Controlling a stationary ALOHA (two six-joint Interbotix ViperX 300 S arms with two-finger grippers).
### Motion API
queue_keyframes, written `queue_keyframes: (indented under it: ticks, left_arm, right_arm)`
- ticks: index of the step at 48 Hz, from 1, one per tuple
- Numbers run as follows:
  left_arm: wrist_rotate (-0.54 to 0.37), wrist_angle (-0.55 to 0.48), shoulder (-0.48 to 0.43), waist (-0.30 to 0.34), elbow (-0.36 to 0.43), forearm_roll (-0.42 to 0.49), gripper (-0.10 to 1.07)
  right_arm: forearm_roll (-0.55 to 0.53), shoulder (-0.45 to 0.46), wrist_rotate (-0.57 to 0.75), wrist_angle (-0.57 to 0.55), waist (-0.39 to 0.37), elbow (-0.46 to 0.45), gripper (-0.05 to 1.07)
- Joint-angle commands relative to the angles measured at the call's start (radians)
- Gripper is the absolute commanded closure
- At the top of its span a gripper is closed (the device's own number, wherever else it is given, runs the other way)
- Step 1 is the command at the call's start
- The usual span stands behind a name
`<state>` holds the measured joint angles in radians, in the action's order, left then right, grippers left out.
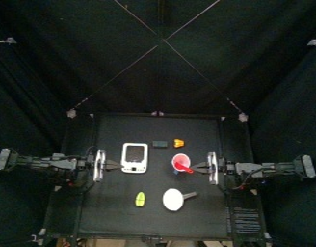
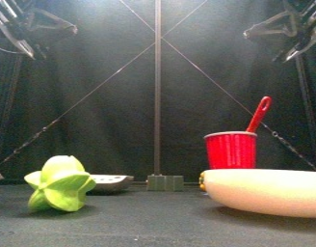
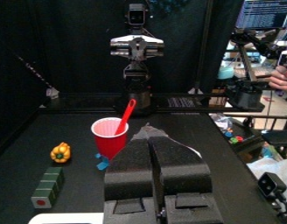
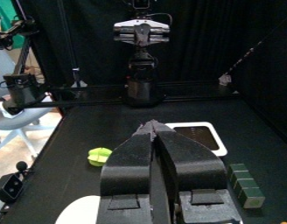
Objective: Grab sushi roll
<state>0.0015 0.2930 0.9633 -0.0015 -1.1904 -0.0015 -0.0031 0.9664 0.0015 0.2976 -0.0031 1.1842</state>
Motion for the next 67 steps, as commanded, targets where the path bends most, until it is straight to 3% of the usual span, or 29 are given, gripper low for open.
queue_keyframes:
  ticks: [1, 10, 21, 43, 67]
  left_arm:
    - [-0.005, 0.006, -0.009, -0.002, 0.031, -0.011, 1.03]
    - [-0.003, 0.006, -0.009, -0.003, 0.017, -0.060, 0.98]
    - [0.003, 0.006, -0.009, -0.008, 0.011, -0.061, 0.98]
    - [0.000, 0.017, -0.009, -0.011, 0.008, -0.052, 0.98]
    - [-0.002, 0.018, -0.009, -0.011, -0.005, -0.054, 0.98]
  right_arm:
    - [0.011, -0.021, 0.011, 0.000, -0.006, -0.031, 1.05]
    - [0.040, -0.083, 0.054, 0.002, -0.026, -0.083, 0.98]
    - [0.067, -0.166, 0.092, -0.031, -0.097, -0.192, 0.97]
    - [0.121, -0.314, 0.112, -0.397, -0.319, -0.449, 0.96]
    - [0.078, -0.600, 0.104, -0.453, -0.453, -0.558, 0.96]
